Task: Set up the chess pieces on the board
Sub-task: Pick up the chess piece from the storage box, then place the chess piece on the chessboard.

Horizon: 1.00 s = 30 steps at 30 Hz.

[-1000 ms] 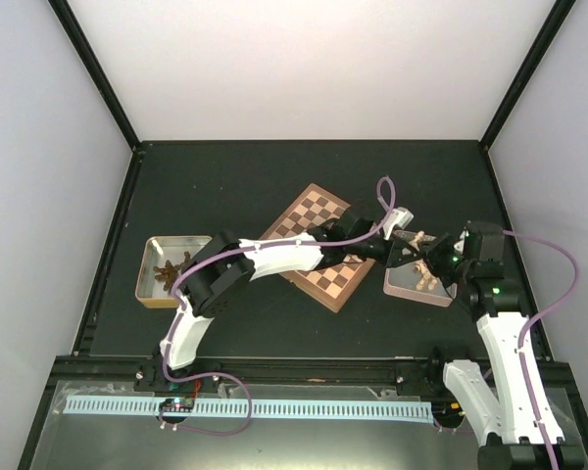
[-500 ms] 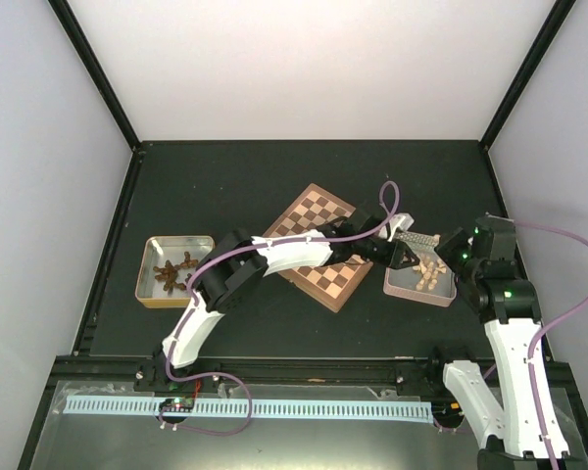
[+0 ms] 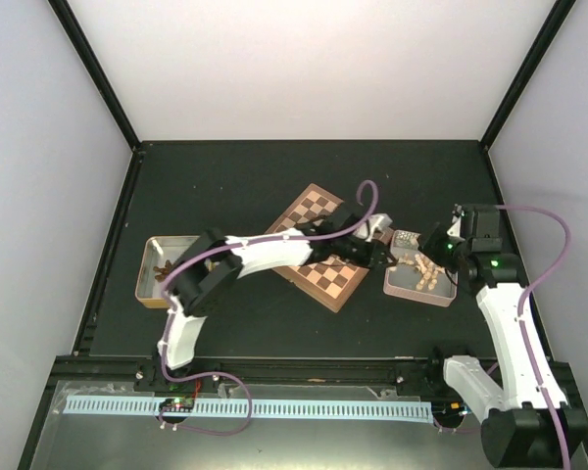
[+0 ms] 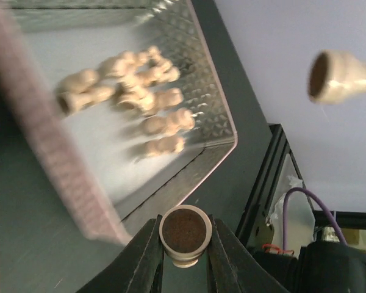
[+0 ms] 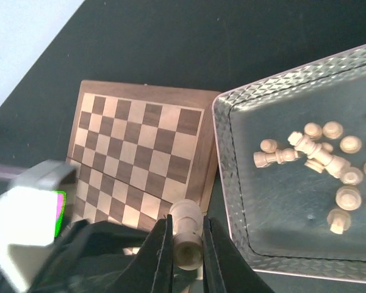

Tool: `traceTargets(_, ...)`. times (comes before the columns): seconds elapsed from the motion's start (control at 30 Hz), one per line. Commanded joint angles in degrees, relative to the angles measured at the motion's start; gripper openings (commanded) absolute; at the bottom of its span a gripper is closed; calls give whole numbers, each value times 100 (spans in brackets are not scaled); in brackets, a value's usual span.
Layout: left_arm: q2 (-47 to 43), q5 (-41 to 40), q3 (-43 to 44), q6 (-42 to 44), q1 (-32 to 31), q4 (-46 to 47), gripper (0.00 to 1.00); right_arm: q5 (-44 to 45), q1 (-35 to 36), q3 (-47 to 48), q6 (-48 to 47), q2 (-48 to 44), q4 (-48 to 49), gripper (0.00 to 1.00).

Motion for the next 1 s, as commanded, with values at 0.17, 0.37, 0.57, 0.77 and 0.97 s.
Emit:
traceTargets(0.17, -2687, -991, -2429, 220, 1102, -50, 20, 136, 1044, 509, -450, 1379, 767, 1)
traceTargets(0.37, -4268, -2316, -3547, 425, 1764, -644, 19, 776, 2165, 1401, -763, 2958, 807, 1)
traceTargets(0.57, -5846, -3618, -4228, 423, 2258, -1143, 18, 1182, 3227, 2725, -1152, 4461, 450, 1)
traceTargets(0.77, -7174, -4781, -4652, 438, 2428, -1344, 18, 1452, 4127, 4351, -1553, 5990, -219, 1)
traceTargets(0.97, -7937, -5159, -4674, 487, 2508, -1655, 18, 1637, 4617, 5890, -1751, 7197, -980, 1)
